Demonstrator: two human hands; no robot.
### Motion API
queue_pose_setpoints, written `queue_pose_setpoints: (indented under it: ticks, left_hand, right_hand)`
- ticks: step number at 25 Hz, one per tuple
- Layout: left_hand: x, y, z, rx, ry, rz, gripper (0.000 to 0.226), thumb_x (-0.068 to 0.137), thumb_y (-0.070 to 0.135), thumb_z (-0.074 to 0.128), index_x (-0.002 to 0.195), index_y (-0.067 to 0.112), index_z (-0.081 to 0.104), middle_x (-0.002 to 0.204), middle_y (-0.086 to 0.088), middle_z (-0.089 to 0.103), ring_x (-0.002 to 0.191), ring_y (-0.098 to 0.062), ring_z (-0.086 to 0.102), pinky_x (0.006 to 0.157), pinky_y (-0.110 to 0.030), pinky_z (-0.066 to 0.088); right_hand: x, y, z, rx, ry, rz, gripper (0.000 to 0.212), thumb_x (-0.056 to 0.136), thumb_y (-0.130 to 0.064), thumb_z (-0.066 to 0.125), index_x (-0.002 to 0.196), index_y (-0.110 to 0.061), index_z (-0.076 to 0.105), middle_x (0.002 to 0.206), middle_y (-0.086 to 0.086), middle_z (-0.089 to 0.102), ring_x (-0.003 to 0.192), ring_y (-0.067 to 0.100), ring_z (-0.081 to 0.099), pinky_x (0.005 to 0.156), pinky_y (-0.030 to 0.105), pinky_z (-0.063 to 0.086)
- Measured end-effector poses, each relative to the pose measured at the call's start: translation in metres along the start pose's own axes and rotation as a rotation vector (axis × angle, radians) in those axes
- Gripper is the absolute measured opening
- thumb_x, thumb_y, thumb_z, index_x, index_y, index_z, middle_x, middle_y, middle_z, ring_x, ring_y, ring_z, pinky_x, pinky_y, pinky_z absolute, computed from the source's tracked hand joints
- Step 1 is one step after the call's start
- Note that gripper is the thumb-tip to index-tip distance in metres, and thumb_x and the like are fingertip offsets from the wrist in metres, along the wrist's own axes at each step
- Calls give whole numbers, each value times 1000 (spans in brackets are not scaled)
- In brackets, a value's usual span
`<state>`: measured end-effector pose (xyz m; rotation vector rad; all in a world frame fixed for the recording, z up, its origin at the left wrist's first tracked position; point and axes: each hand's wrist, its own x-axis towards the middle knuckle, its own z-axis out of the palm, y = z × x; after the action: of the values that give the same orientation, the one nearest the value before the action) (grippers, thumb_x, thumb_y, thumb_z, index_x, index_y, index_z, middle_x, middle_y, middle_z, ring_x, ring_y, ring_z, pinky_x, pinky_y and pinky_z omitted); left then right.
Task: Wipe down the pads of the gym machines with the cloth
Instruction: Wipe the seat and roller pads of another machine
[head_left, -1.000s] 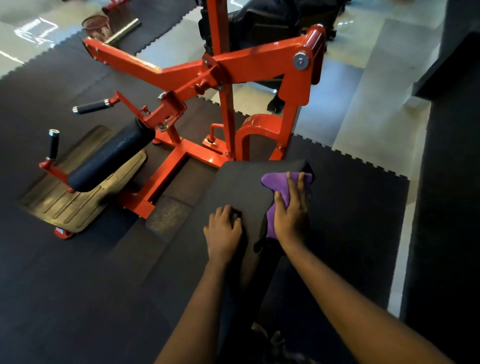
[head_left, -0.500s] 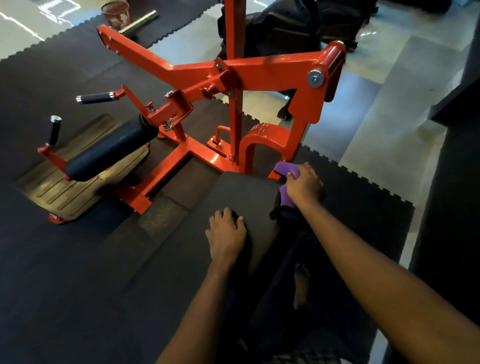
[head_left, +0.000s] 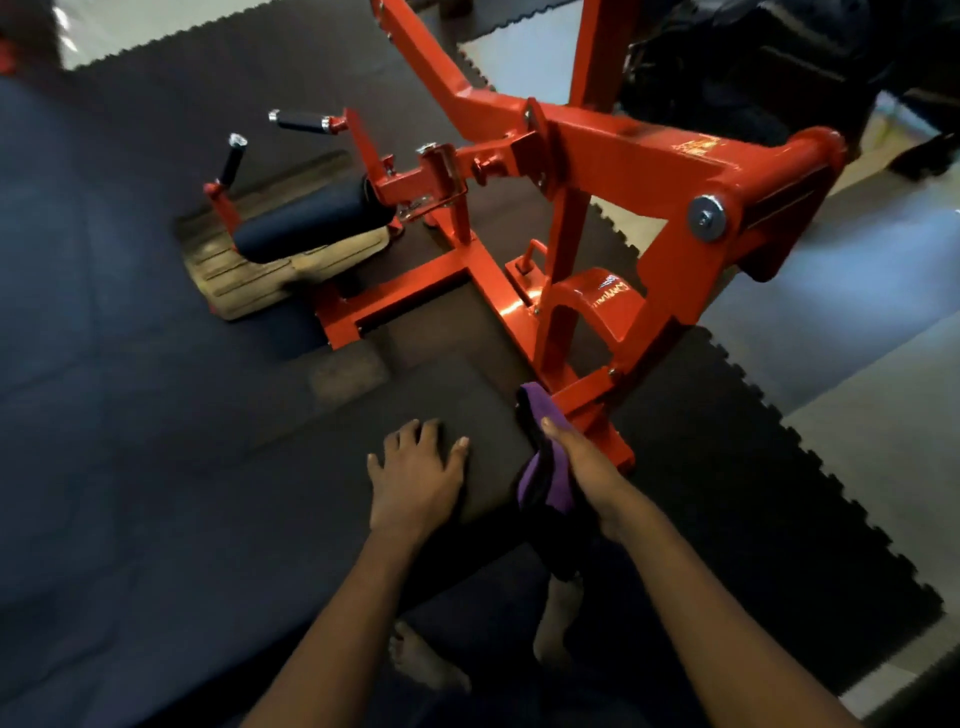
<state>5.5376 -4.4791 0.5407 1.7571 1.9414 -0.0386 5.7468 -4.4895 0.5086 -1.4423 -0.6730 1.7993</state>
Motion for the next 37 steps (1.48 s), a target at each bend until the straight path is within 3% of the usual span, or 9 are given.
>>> queue_pose_setpoints:
  ticks: [5, 13, 16, 20, 24, 26, 30, 33, 37]
  left_hand:
    - [0, 4, 1, -24, 47, -38, 52, 100, 56, 39, 143, 28, 48, 153, 0, 43, 143, -21, 32, 120, -53, 22]
    - [-3, 14, 2, -31, 7, -127, 49, 103, 49, 33, 150, 36, 35, 163, 6, 28, 151, -14, 21, 123, -53, 12]
    - [-2, 16, 2, -20, 29, -136, 48, 102, 50, 34, 148, 36, 38, 160, 8, 31, 148, -12, 23, 122, -52, 15]
    - [-4, 16, 3, -18, 38, -138, 50, 101, 52, 34, 148, 36, 38, 159, 10, 32, 147, -9, 24, 122, -50, 16]
    - [-3, 15, 3, -25, 43, -139, 51, 101, 54, 32, 148, 37, 37, 158, 12, 32, 146, -6, 23, 122, -49, 17]
    - [-3, 15, 3, -18, 52, -139, 50, 101, 54, 32, 148, 37, 38, 157, 13, 33, 146, -6, 24, 122, -49, 17]
    - [-2, 14, 3, -6, 67, -142, 49, 100, 53, 34, 146, 36, 40, 156, 12, 35, 145, -8, 27, 121, -48, 19]
    - [-2, 16, 3, -2, 66, -139, 50, 100, 54, 34, 146, 36, 40, 156, 11, 35, 145, -8, 28, 120, -48, 20]
    - [-1, 14, 2, -5, 59, -143, 51, 100, 55, 32, 147, 36, 39, 157, 13, 33, 145, -7, 26, 121, -47, 19]
  right_hand:
    - [89, -25, 9, -238, -191, -1, 42, 104, 4, 36, 145, -1, 48, 141, 14, 55, 131, 25, 52, 97, 16, 43]
    - [76, -4, -3, -161, -165, 86, 84, 85, -34, 72, 156, -10, 34, 155, 5, 43, 143, 20, 42, 120, 33, 34]
    - [105, -21, 10, -284, -187, -69, 60, 100, -7, 58, 153, -1, 33, 154, 7, 39, 141, 15, 37, 109, 12, 30]
    - [188, -27, 28, -376, -173, -23, 53, 100, -10, 55, 149, 4, 39, 150, 17, 47, 138, 28, 47, 116, 28, 35]
    - [195, -34, 32, -86, -126, 212, 36, 109, -24, 36, 106, -2, 63, 68, 1, 74, 58, 8, 70, 54, 15, 52]
    - [198, -31, 34, -14, -128, 285, 42, 108, -29, 37, 84, -7, 64, 55, 1, 68, 54, 13, 70, 44, 16, 48]
    - [217, -48, 47, -53, -136, 163, 31, 106, -10, 41, 133, -2, 55, 93, -4, 75, 93, 6, 71, 81, 17, 53]
    - [222, -39, 45, -153, -213, 71, 45, 100, -14, 56, 144, -4, 52, 143, 12, 57, 129, 22, 56, 116, 39, 39]
    - [209, -42, 42, -189, -136, 182, 28, 100, -32, 51, 82, -12, 61, 61, -1, 69, 56, 9, 66, 67, 21, 54]
